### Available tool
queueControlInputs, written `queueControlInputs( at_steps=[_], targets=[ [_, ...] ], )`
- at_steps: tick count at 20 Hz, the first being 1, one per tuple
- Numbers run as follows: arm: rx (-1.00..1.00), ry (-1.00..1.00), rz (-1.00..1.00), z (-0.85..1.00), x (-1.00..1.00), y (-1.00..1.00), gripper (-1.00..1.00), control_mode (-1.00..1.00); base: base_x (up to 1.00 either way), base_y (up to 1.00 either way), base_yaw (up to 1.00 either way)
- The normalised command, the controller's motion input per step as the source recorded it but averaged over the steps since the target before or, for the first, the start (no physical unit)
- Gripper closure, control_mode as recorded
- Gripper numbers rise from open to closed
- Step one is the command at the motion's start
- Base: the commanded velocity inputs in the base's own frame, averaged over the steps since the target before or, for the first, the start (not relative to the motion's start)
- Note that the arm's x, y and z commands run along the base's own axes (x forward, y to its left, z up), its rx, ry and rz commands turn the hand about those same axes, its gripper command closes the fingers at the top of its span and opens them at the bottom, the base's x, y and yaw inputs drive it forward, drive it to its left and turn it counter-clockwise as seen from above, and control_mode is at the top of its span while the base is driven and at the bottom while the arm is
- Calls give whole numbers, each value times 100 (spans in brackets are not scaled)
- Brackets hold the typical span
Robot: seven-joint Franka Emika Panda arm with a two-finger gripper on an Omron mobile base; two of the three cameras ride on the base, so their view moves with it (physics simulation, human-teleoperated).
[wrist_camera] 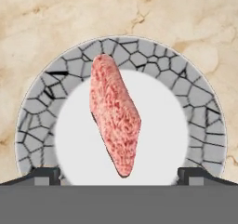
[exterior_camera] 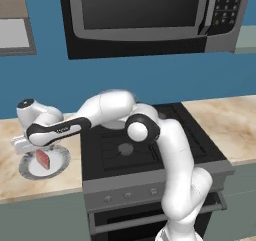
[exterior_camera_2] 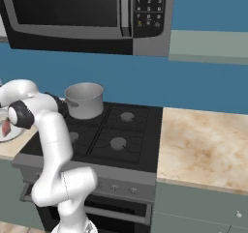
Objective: Retrieve the frozen meat and place it in the pot on a burner. Then turn the burner on.
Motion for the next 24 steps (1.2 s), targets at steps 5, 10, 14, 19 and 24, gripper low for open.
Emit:
queueControlInputs(
  at_steps=[5,10,14,19,24],
  targets=[
    [0,7,0,-36,8,0,-100,-100,0,0,0],
    [0,4,0,-38,8,0,-100,-100,0,0,0],
    [0,0,0,-33,9,0,-100,-100,0,0,0],
    [0,0,0,-26,5,0,-100,-100,0,0,0],
    [1,0,0,-18,1,0,-100,-100,0,0,0]
  ],
)
